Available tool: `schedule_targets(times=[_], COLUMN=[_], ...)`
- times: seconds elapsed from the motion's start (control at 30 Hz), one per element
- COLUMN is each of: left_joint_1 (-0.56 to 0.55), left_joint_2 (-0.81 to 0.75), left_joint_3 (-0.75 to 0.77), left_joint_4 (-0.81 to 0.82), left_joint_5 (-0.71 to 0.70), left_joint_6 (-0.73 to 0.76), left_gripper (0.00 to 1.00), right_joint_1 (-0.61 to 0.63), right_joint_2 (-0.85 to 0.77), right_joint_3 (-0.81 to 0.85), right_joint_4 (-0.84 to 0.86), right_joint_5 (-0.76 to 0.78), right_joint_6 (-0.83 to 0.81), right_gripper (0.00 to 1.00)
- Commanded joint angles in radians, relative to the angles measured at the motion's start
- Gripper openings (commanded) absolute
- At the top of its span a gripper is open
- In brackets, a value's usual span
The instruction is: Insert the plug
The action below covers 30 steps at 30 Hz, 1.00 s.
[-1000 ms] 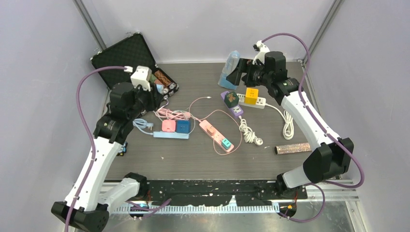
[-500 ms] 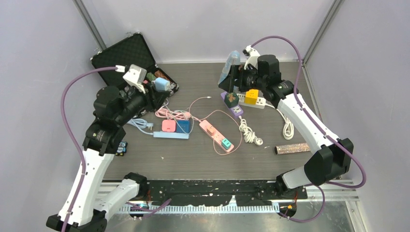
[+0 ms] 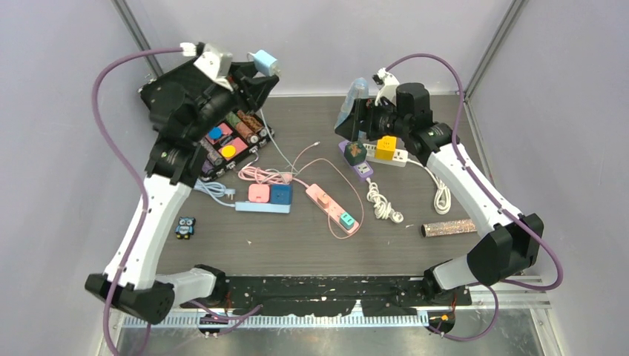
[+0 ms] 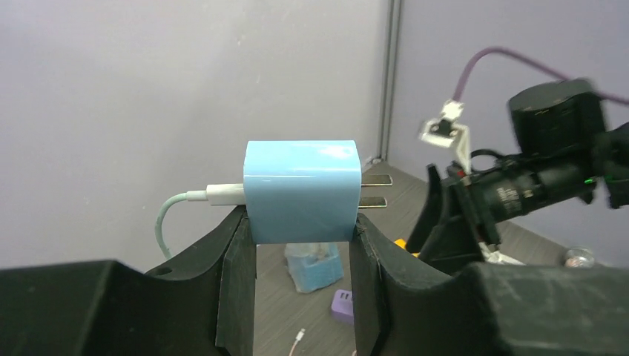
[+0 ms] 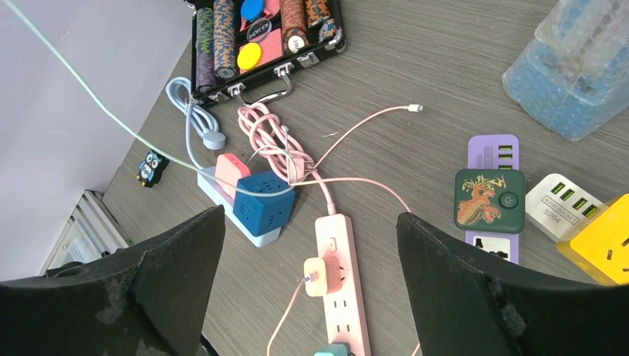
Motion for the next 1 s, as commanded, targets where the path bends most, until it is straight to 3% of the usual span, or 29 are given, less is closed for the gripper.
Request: schedule_targets(times=[0.0,0.27,0.53,0.67,0.97], left_joint_1=[-0.003,-0.032,-0.200,-0.250,-0.293], left_joint_2=[0.112,0.184,0.196,0.206,0.211], left_joint_3=[0.015,-0.168,-0.244,-0.255,-0.254], left_joint_4=[0.063,0.136,0.044,0.000,-0.043], left_joint_5=[-0.028,-0.006,-0.079,-0.122,-0.124], left_joint_6=[0.171,0.430,0.740,0.867,0.980], left_gripper=[0.00,0.00,0.00,0.00,0.00], right_joint_1=[0.009,0.012,0.046,0.062,0.069], right_joint_2=[-0.035,-0.021,-0.014,-0.027,-0.025], right_joint_3=[0.076,0.119,0.120,0.099,0.079], right_joint_4=[0.011,0.007,0.000,-0.011,0.018], right_joint_5=[-0.014,-0.105,-0.264,-0.315,-0.321], right_joint_6=[-0.003,0.014,-0.064,-0.120,-0.148], right_gripper=[0.90,0.89,0.83,0.88,0.86])
